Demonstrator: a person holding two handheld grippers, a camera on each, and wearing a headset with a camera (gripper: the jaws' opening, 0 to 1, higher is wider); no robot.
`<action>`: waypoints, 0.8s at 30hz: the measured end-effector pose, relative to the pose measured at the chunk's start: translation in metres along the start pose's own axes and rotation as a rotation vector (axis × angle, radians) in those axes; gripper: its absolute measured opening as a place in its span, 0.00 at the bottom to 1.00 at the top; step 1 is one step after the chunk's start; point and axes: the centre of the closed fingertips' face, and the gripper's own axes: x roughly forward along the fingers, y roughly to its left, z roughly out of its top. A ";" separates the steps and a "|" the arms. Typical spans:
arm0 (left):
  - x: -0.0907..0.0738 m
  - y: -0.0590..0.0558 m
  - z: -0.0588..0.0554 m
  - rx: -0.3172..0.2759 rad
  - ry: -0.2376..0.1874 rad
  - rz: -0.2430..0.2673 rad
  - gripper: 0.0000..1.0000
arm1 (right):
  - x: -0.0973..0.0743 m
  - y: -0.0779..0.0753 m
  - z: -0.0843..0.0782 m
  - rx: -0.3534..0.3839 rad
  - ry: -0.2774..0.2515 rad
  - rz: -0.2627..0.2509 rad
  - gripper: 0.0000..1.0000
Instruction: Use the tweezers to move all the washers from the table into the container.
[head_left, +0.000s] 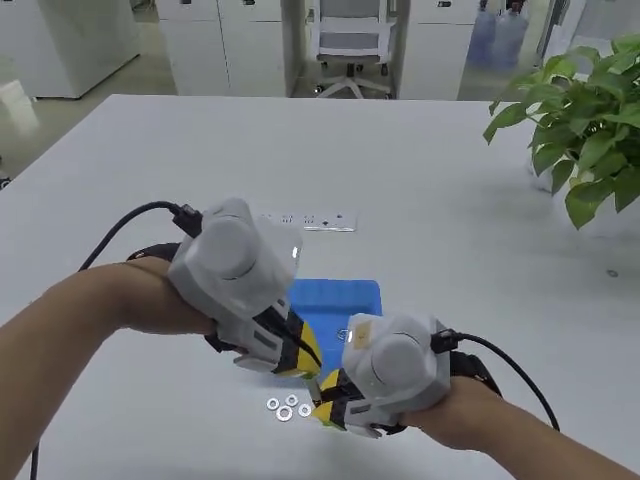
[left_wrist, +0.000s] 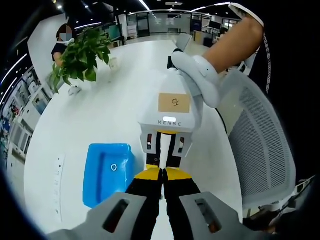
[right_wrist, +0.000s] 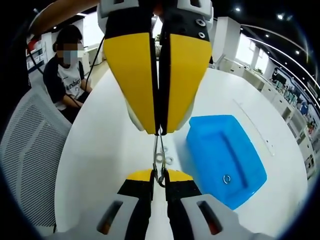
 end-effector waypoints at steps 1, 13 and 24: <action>-0.001 0.000 0.001 -0.001 -0.002 0.001 0.05 | -0.001 -0.001 0.001 0.001 -0.002 -0.002 0.10; -0.016 0.007 0.017 0.029 -0.004 0.004 0.05 | -0.014 -0.013 0.016 -0.017 -0.021 -0.033 0.10; -0.027 0.024 0.031 0.058 -0.009 0.025 0.05 | -0.026 -0.034 0.028 -0.033 -0.032 -0.076 0.10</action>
